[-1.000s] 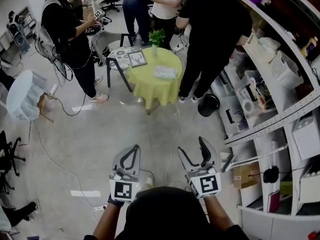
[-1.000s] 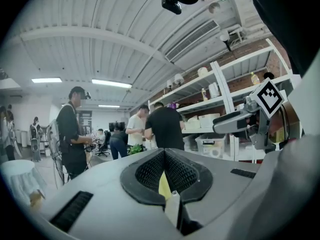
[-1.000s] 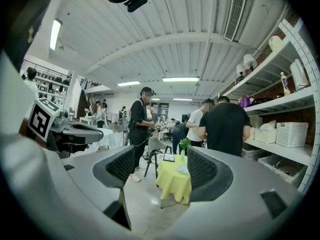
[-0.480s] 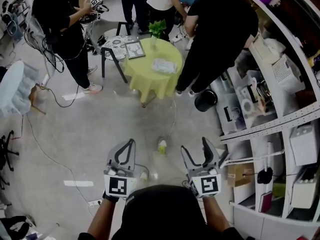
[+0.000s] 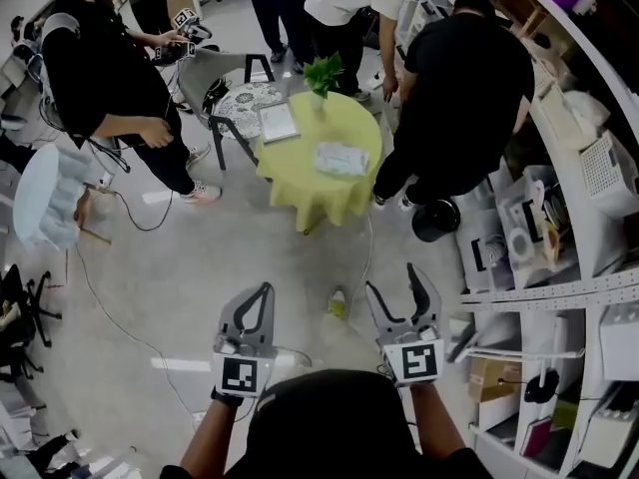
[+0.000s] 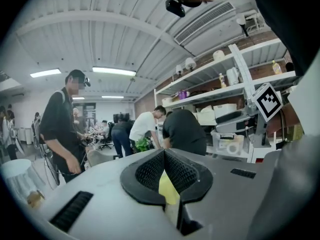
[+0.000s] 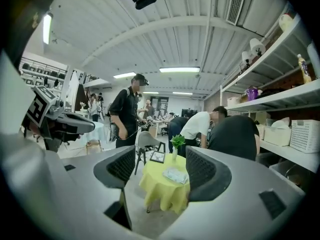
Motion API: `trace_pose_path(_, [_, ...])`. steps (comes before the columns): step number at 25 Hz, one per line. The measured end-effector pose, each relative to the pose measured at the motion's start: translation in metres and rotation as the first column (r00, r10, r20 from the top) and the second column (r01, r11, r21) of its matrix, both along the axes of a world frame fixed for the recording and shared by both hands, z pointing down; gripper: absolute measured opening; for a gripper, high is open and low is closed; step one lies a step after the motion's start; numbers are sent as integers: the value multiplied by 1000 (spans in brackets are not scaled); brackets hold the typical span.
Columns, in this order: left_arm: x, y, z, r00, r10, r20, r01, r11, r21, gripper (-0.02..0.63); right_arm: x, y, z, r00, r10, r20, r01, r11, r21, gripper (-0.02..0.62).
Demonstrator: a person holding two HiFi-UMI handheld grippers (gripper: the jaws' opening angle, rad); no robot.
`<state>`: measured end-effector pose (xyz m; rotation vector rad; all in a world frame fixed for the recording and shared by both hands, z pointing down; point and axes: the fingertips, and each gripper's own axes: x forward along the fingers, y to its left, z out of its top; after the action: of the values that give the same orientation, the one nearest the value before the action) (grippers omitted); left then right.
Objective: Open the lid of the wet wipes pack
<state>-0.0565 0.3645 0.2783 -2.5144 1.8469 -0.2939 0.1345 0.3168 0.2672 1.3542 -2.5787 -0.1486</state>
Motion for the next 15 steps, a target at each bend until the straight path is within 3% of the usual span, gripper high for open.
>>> trace_pose_path(4, [24, -76, -2, 1000, 3, -2, -3, 1000, -22, 18, 26, -67, 15, 999, -6, -46, 5, 1000, -28, 296])
trace_pose_path(10, [60, -176, 8, 994, 82, 66, -77, 994, -74, 18, 50, -150, 53, 997, 6, -76, -15, 993, -115, 293])
trace_pose_path(15, [85, -220, 15, 993, 100, 63, -93, 990, -107, 18, 62, -193, 73, 996, -15, -89, 1, 988, -152, 282])
